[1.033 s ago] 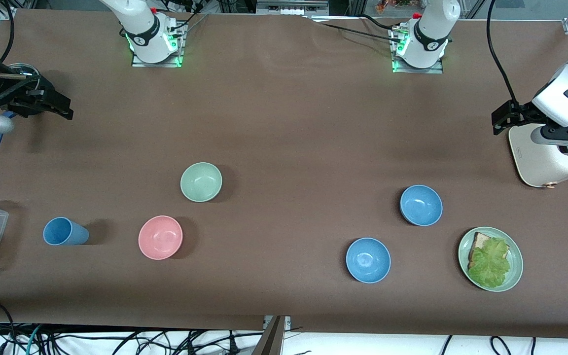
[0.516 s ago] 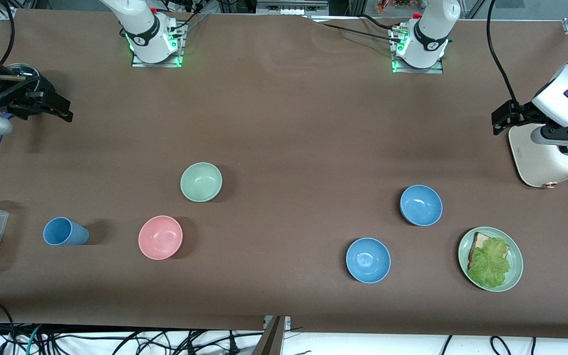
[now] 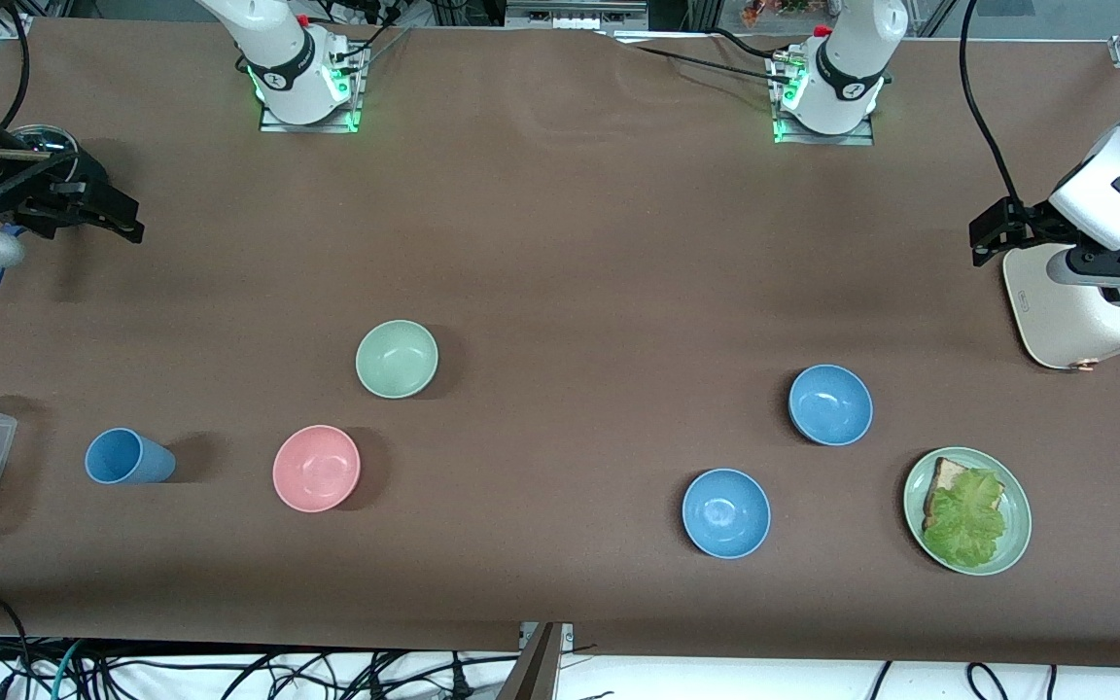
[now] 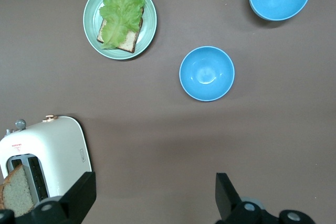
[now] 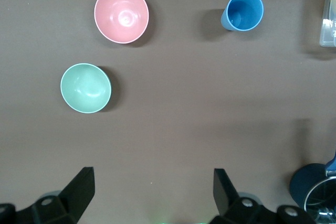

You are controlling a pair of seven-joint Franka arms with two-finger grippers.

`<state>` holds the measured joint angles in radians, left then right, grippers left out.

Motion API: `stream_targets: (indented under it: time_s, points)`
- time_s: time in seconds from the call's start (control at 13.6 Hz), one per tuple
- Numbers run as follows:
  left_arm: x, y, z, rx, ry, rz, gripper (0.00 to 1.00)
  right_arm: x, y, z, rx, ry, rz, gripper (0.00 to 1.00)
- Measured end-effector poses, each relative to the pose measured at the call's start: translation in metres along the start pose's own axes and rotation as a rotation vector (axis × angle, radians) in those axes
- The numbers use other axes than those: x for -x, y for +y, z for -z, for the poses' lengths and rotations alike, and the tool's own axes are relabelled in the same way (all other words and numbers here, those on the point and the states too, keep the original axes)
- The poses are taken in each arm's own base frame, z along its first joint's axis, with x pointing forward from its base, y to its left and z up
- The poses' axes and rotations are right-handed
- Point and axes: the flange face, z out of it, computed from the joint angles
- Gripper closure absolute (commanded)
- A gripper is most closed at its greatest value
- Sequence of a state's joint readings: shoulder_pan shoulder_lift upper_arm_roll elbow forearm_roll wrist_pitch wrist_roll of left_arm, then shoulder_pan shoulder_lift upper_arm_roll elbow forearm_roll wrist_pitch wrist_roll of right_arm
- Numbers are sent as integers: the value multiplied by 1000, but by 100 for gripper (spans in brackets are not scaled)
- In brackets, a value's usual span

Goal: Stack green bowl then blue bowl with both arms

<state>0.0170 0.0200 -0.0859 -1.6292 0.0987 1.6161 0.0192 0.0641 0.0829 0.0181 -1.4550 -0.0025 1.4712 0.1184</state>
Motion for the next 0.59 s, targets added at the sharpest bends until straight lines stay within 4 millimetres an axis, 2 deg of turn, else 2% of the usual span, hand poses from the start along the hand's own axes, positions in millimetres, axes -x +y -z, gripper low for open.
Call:
stream_targets:
  time_s: [0.59]
  points:
    - [0, 0, 1, 0, 1, 0, 0, 0, -2, -1, -9, -2, 3, 0]
